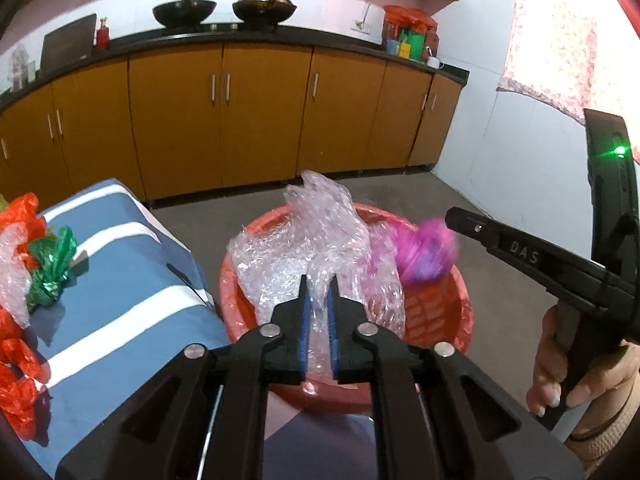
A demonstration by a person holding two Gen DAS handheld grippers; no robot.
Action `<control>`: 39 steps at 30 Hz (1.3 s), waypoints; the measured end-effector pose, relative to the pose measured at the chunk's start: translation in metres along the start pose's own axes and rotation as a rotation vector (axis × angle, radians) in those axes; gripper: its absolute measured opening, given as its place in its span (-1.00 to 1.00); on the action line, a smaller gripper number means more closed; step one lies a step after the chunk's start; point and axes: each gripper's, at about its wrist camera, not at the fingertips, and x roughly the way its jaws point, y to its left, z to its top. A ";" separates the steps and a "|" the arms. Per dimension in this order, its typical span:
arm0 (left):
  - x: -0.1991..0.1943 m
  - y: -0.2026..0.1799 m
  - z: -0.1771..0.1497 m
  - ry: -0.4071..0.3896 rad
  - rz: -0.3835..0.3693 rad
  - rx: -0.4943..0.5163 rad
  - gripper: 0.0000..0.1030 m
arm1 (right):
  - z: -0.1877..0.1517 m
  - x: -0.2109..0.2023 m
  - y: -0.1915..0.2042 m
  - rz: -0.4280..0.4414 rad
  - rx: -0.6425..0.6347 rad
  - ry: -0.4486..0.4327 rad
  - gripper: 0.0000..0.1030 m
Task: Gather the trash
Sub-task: 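Carry both bags over the wastebasket and open both tools to release them, then move both tools back over the table toward the red bags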
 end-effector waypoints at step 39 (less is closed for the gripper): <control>-0.170 0.174 -0.079 -0.133 0.469 -0.262 -0.16 | -0.047 -0.007 0.170 0.235 -0.226 0.110 -0.43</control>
